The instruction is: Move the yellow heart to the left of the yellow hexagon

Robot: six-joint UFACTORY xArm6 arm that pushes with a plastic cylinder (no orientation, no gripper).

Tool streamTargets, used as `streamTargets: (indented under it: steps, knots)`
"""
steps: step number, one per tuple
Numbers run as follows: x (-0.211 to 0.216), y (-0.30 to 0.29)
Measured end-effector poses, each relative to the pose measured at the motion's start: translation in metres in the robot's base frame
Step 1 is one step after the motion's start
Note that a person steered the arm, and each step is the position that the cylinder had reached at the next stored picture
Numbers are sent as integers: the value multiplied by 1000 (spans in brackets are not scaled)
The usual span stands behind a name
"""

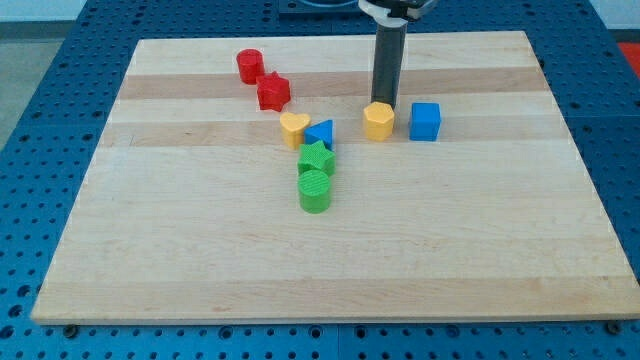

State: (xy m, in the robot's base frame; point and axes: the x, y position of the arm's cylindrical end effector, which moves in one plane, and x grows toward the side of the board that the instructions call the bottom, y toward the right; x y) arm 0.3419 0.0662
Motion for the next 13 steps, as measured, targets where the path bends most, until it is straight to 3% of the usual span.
streamTargets:
  steps: [3, 9, 11, 13]
  knots:
    - [-14, -52]
    - [7, -96]
    - [6, -154]
    - [12, -169]
